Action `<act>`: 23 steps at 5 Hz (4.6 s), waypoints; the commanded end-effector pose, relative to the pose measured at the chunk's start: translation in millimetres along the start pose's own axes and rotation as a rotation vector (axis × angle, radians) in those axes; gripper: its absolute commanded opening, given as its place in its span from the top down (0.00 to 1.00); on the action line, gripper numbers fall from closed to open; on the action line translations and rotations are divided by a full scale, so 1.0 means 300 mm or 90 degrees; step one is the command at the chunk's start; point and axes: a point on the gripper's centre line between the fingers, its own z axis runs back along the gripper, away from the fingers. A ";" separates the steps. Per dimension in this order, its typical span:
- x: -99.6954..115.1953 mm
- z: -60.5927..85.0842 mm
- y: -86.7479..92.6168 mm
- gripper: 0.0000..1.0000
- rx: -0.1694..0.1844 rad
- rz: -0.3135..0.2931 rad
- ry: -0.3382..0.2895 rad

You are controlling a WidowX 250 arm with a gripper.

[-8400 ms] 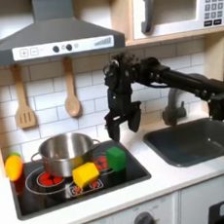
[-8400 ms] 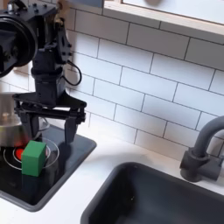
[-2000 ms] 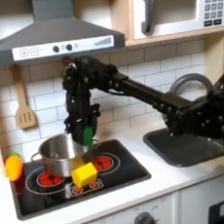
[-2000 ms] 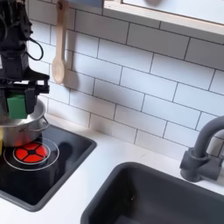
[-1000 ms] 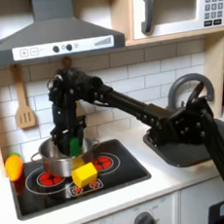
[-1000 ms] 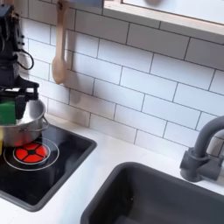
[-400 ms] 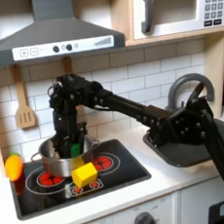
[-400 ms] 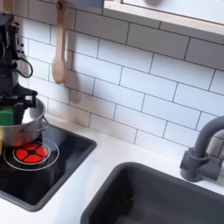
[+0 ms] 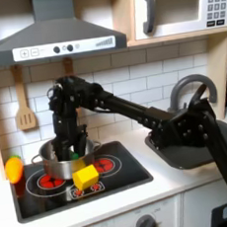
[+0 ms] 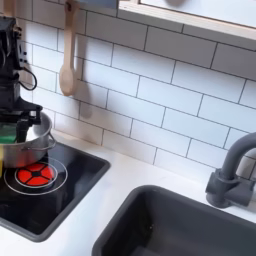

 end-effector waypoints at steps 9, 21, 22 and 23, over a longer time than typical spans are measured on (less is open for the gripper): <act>-0.058 0.112 -0.036 0.00 -0.046 -0.007 -0.013; -0.550 0.144 -0.067 0.00 -0.069 -0.229 -0.038; -0.585 0.137 -0.065 0.00 -0.073 -0.236 -0.033; -0.629 0.137 -0.064 0.00 -0.080 -0.246 -0.027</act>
